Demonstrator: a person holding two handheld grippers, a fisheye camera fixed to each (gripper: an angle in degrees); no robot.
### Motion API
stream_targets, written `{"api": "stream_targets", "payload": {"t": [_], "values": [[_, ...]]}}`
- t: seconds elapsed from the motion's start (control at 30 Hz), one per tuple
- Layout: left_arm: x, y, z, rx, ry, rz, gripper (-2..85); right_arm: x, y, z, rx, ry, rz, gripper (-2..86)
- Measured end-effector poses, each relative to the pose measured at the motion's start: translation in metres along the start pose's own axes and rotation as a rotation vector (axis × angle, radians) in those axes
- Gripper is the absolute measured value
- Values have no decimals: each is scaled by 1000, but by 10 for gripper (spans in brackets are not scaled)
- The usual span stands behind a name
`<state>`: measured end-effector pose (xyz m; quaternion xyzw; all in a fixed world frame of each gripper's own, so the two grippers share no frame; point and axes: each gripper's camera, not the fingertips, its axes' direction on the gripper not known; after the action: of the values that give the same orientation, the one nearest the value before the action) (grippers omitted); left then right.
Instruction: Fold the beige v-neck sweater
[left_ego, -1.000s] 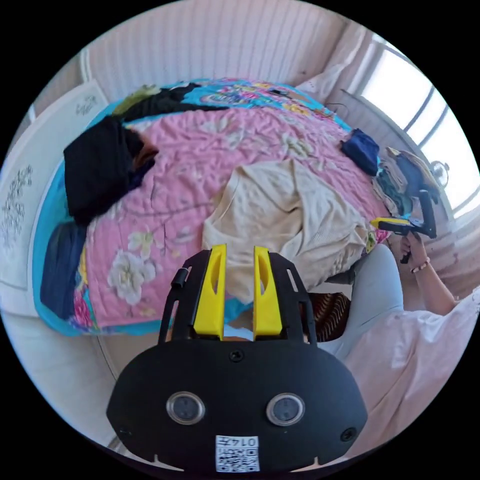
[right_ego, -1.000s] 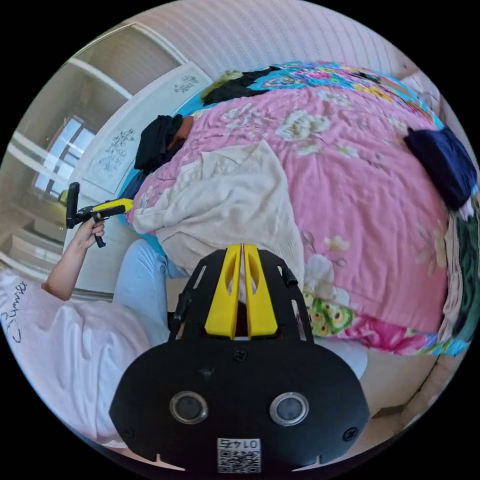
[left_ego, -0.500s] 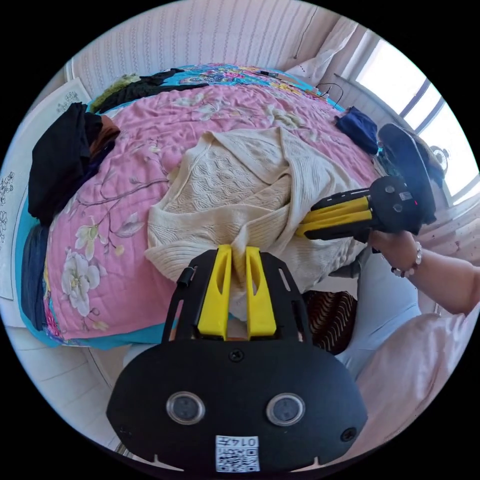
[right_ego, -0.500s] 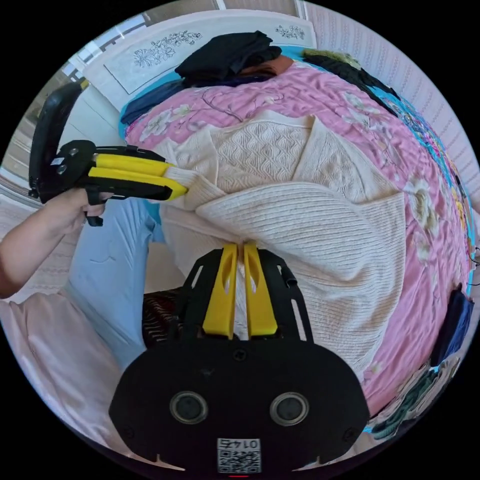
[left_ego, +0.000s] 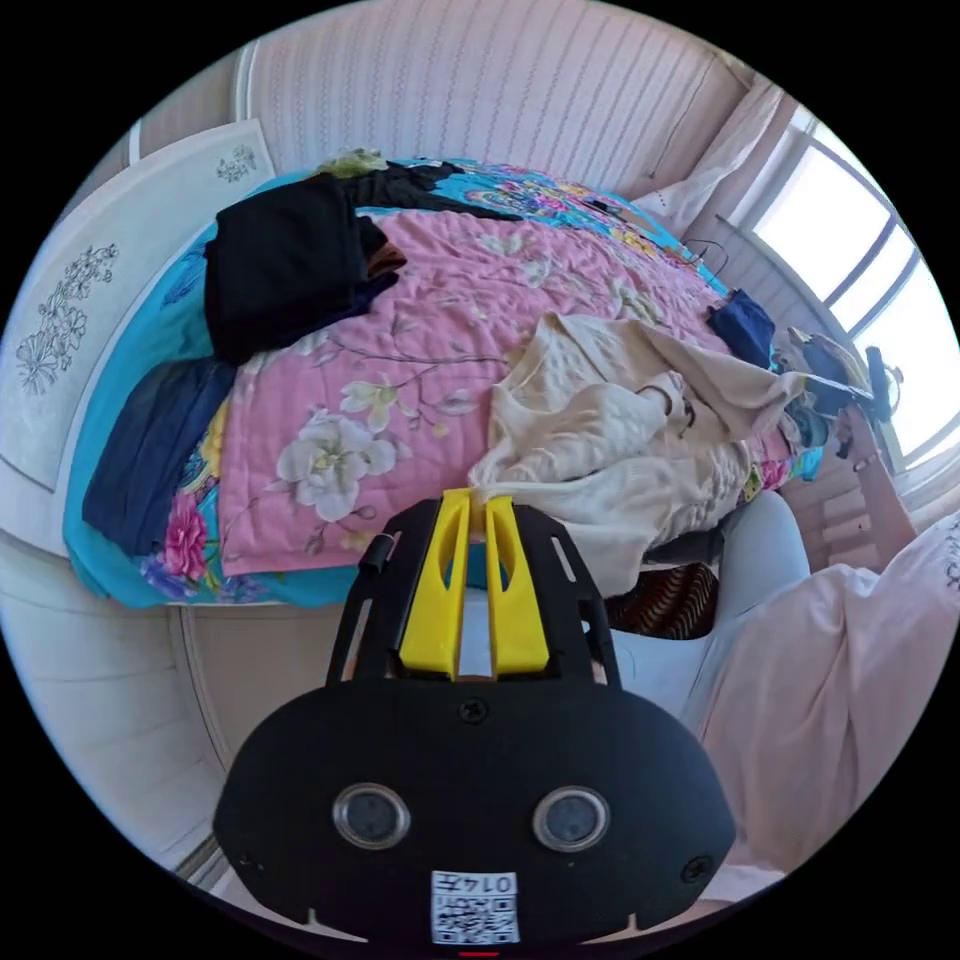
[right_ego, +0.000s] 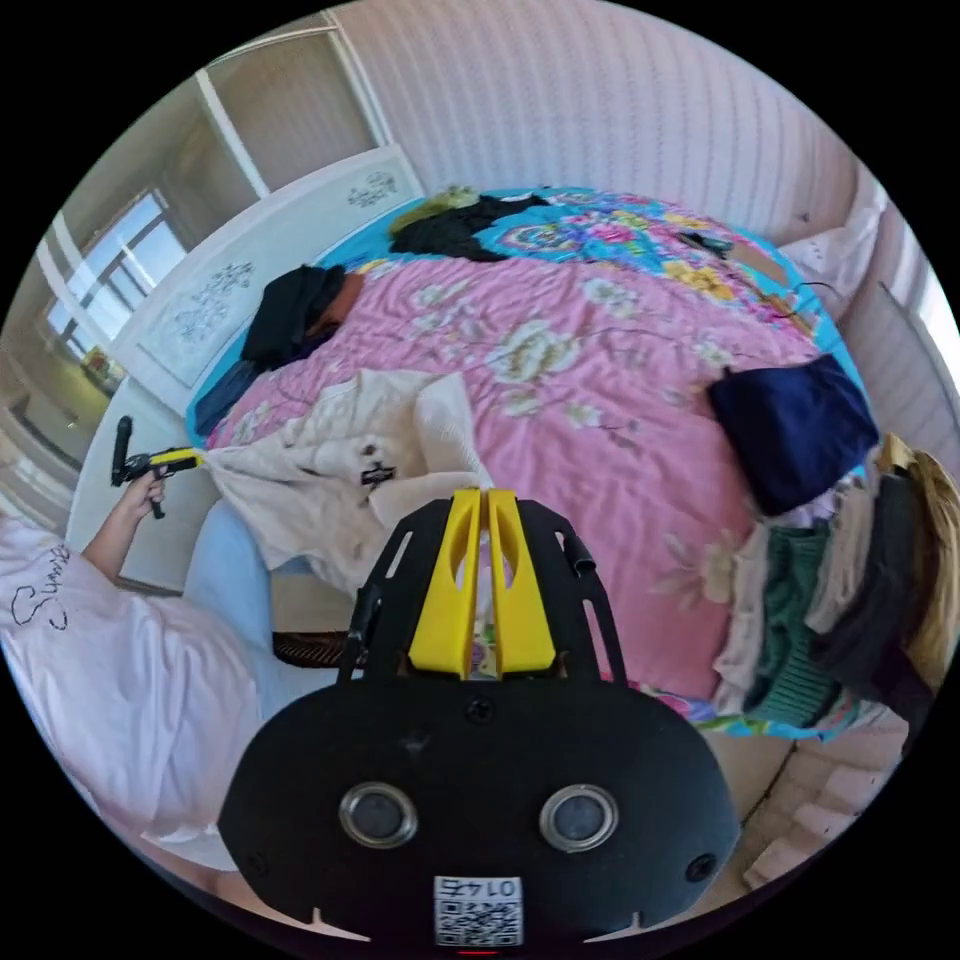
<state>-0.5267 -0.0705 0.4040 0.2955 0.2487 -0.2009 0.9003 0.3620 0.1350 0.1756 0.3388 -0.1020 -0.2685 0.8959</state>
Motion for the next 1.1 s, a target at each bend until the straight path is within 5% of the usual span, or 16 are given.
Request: {"api": "stream_targets", "payload": {"t": [0.13, 0.33, 0.43, 0.57, 0.73, 0.87, 0.93, 1.1], "values": [[-36, -1, 4, -19, -142, -214, -7, 62, -17, -27, 20, 125, 238, 28], [-33, -31, -15, 93, -29, -175, 15, 16, -86, -22, 74, 399, 163, 66], [-19, -75, -9, 148, 52, -101, 40, -39, -137, 20, 97, 130, -46, 64], [4, -139, 43, 14, 99, 10, 62, -122, -192, 120, -141, -97, -295, 92], [40, -189, 154, -464, 119, 124, 103, -174, -218, 258, -643, -76, -380, 233], [58, -203, 177, -564, 19, 196, 91, -177, -215, 252, -592, -84, -405, 188], [75, -208, 172, -540, 23, 312, 32, -171, -207, 229, -518, -165, -462, 47], [95, -227, 137, -379, -50, 403, 0, -133, -205, 168, -356, -296, -413, 30]]}}
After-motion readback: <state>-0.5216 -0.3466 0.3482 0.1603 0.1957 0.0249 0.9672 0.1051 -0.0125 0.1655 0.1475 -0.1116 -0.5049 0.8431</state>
